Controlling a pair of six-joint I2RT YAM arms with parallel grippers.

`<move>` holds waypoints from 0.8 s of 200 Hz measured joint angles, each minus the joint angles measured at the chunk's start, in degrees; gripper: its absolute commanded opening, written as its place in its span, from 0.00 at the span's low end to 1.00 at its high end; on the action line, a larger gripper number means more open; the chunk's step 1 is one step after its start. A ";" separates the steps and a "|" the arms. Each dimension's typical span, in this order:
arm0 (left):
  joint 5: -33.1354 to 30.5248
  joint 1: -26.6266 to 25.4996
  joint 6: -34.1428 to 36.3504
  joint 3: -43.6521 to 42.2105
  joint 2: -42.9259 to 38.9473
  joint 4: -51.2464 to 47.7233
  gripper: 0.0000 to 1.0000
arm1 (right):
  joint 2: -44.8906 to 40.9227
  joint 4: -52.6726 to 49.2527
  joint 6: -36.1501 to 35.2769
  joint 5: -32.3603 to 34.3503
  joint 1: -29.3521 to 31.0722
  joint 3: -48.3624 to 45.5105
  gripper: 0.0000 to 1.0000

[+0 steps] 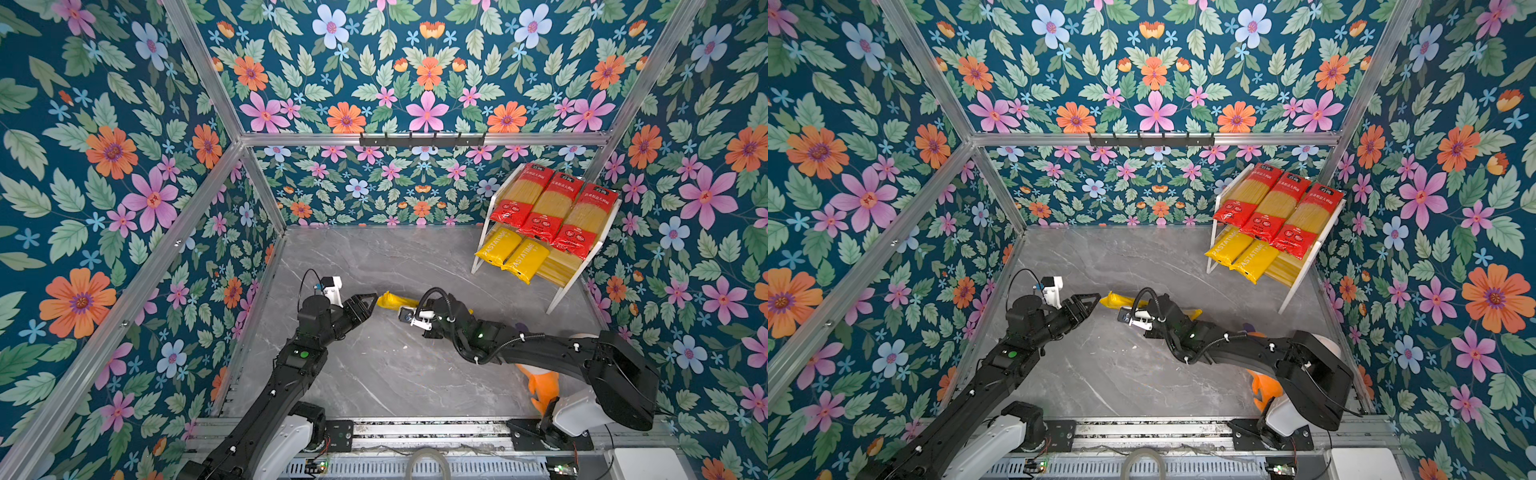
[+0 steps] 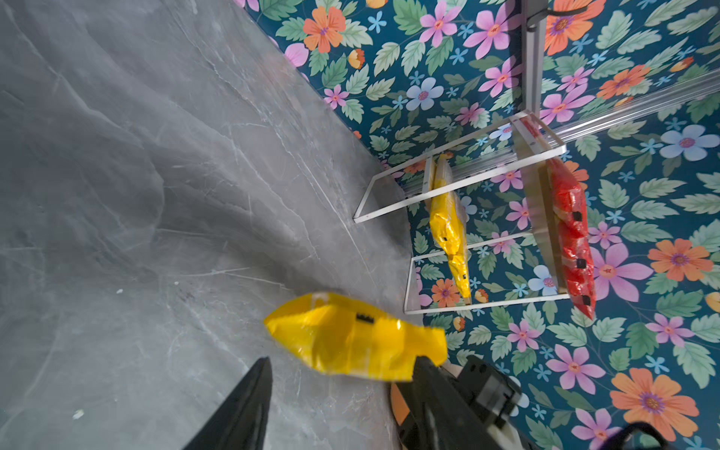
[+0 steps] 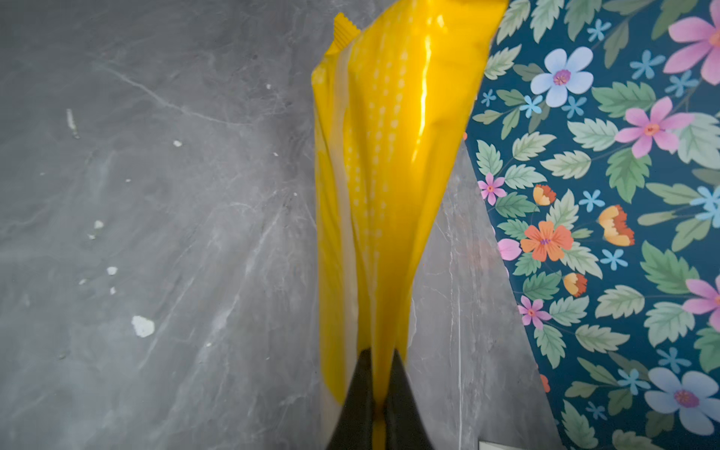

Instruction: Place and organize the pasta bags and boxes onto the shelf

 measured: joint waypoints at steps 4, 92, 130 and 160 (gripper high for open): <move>-0.02 0.02 0.09 -0.09 0.00 -0.13 0.60 | 0.33 -0.02 -0.26 0.66 0.74 -0.09 0.00; -1.46 0.02 5.60 -2.05 3.45 -2.14 0.60 | 5.73 -12.44 14.60 6.73 13.75 -3.56 0.32; -2.60 -2.82 7.74 -1.60 7.15 -2.05 0.59 | 4.20 -24.48 26.93 4.79 16.52 -1.55 0.39; -4.87 -7.91 10.05 -0.17 11.65 -1.49 0.59 | -1.81 -31.93 39.08 1.05 16.76 -0.17 0.43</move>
